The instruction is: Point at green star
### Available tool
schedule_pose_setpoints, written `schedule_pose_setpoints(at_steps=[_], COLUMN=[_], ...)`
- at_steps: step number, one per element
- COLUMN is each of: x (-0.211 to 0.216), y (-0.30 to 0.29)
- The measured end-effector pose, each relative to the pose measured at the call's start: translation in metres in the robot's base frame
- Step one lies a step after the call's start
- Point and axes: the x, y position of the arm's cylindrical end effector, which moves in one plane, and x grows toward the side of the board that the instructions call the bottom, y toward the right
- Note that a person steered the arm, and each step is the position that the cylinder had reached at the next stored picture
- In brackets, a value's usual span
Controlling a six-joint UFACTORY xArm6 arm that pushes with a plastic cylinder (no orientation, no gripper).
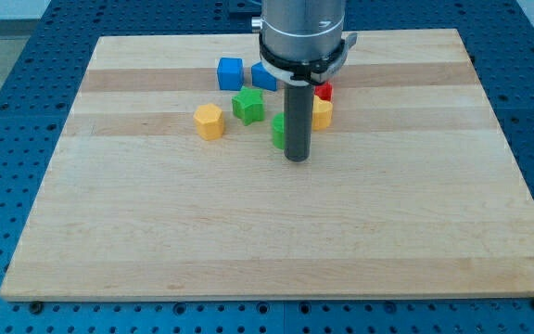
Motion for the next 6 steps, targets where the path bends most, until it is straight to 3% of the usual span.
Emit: schedule_pose_setpoints(at_steps=[2, 6], x=[0.003, -0.067], y=[-0.055, -0.057])
